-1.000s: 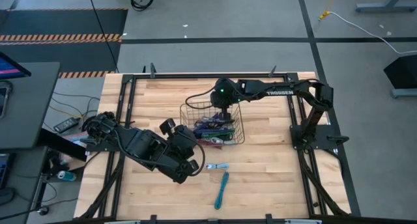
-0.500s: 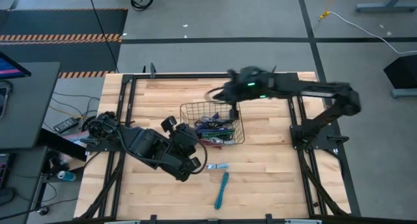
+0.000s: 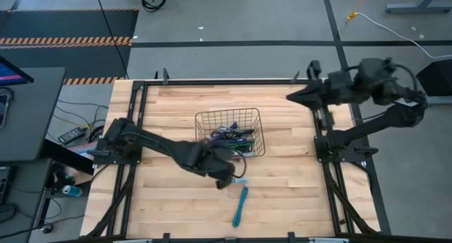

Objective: Pick and place USB-C Cables
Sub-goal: Adjust the gold wire basket

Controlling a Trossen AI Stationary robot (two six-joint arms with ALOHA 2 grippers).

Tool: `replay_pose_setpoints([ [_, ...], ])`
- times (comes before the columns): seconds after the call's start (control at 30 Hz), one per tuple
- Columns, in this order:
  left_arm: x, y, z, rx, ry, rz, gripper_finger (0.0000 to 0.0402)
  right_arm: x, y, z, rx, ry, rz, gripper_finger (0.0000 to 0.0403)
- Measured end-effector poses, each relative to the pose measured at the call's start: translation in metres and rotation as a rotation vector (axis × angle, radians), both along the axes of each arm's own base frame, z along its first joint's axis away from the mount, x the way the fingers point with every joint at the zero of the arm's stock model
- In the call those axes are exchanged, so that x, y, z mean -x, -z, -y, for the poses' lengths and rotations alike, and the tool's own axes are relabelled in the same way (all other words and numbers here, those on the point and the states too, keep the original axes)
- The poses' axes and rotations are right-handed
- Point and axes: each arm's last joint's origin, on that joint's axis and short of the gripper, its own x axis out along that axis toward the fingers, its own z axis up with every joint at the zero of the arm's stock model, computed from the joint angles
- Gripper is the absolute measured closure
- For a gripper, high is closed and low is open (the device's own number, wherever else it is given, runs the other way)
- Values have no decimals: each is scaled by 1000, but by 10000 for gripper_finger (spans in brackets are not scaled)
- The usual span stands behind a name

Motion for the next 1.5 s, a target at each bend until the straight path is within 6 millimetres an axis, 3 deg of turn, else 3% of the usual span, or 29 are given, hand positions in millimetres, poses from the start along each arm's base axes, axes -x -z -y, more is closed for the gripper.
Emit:
replay_pose_setpoints([
  [0.23, -34, 58, -1, 246, 117, 237, 289, 18, -3, -8, -4, -68, 20, 403],
  [0.47, -24, 99, -8, 327, 43, 163, 290, 16, 0, -9, 32, -75, -1, 403],
  [0.7, -15, 112, 2, 376, 61, 116, 291, 15, 0, -8, 40, -61, -5, 403],
  [0.87, -14, 110, 1, 368, 58, 95, 300, 14, 0, -7, 40, -19, -7, 402],
  [1.0, -19, 96, -5, 349, 73, 67, 314, 12, 1, -7, 35, 5, -15, 402],
  [1.2, -31, 33, -15, 238, 187, 125, 332, -4, 16, -9, -2, 10, -152, 402],
  [1.33, -29, -18, -18, 70, 209, 185, 344, -28, 44, -9, 16, 85, -335, 402],
  [1.5, -7, -74, -13, -135, 160, 223, 362, -60, 90, 0, 56, 222, -568, 402],
])
